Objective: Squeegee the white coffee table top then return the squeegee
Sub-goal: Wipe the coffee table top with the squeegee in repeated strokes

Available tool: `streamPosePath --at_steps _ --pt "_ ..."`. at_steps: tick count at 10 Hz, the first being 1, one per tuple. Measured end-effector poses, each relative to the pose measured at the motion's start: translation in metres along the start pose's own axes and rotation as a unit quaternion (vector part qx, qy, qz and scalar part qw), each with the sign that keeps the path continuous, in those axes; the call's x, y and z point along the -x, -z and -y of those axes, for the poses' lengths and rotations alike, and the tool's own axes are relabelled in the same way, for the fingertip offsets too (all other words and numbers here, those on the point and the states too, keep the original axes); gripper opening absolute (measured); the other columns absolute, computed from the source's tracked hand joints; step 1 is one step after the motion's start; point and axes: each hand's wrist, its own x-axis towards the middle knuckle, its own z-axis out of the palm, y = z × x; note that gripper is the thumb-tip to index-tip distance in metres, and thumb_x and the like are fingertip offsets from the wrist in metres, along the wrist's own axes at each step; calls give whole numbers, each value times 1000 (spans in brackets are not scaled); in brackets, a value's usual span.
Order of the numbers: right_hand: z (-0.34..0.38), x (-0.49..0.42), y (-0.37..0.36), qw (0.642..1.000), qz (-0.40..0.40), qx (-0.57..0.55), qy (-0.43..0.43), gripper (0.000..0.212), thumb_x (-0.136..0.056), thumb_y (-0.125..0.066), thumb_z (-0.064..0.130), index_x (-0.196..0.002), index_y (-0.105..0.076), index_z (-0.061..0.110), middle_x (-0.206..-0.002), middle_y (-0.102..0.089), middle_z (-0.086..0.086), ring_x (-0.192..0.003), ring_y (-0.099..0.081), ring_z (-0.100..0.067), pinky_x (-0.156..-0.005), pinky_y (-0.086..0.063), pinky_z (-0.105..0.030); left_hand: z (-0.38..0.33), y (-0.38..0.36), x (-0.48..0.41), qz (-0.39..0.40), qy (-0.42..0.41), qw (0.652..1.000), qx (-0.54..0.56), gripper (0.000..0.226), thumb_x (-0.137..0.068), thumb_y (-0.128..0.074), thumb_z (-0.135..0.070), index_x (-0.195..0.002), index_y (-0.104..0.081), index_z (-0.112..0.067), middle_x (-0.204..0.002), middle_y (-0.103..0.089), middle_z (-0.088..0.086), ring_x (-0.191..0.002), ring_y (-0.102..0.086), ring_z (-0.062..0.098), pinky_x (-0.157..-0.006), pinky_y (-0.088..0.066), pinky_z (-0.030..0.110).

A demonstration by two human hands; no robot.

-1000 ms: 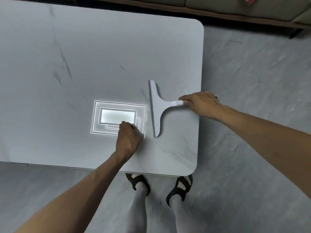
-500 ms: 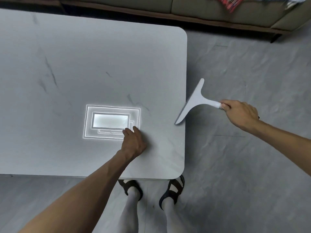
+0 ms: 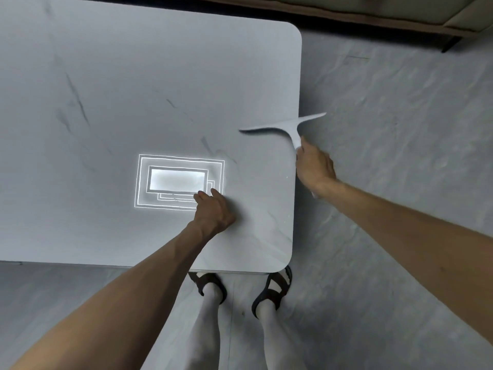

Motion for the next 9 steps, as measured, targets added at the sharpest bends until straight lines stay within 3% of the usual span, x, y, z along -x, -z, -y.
streamPosePath --at_steps 1,2,4,5,6,7,8,9 --pt "-31 35 -2 998 12 29 47 33 -99 -40 14 -131 -48 16 -95 -67 -20 -86 -61 -42 -64 -33 -33 1 3 2 -11 3 1000 1 81 -88 -60 -24 -151 -15 -2 -157 -12 26 -144 -22 38 -115 -26 47" --pt "-81 74 12 991 30 102 81 37 -102 -41 23 -138 -49 22 -74 -64 -13 -65 -60 -33 -55 -33 -29 1 5 4 -4 -3 1000 7 80 -88 -60 -25 -151 -15 -3 -157 -12 25 -144 -22 38 -115 -25 47" --pt "-110 80 58 979 43 144 136 34 -98 -48 38 -130 -58 37 -69 -67 2 -58 -59 -19 -47 -39 -29 13 11 9 10 -24 999 28 66 -92 -54 -21 -148 -25 -2 -156 -15 23 -144 -21 35 -115 -24 48" --pt "-93 71 66 968 114 134 179 34 -95 -49 46 -128 -57 47 -64 -63 10 -58 -59 -9 -50 -43 -26 23 11 12 -14 -50 998 44 51 -93 -51 -16 -139 -38 0 -148 -30 25 -132 -37 36 -109 -34 48" --pt "-47 56 49 889 244 235 309 34 -94 -45 55 -128 -49 58 -81 -68 17 -74 -64 -6 -57 -38 -21 36 3 28 -98 -42 990 98 37 -93 -47 -9 -128 -45 -1 -130 -50 23 -98 -47 24 -92 -45 43" --pt "-23 47 25 815 285 314 396 38 -95 -39 57 -133 -44 55 -110 -69 14 -97 -65 -14 -69 -42 -25 35 -12 40 -132 -14 985 107 40 -90 -48 -7 -129 -43 -1 -128 -50 24 -104 -52 31 -91 -45 44" --pt "-17 21 10 768 299 374 425 38 -96 -34 57 -134 -40 58 -121 -64 13 -107 -61 -22 -79 -51 -38 17 -46 55 -140 21 986 88 48 -85 -52 -8 -131 -40 1 -127 -47 27 -114 -49 40 -93 -44 46" --pt "-30 -5 21 779 280 373 420 36 -95 -35 58 -130 -41 62 -123 -63 14 -108 -59 -22 -76 -49 -38 -3 -68 51 -128 46 990 45 53 -86 -45 -7 -136 -34 6 -131 -43 35 -119 -45 45 -98 -42 49"
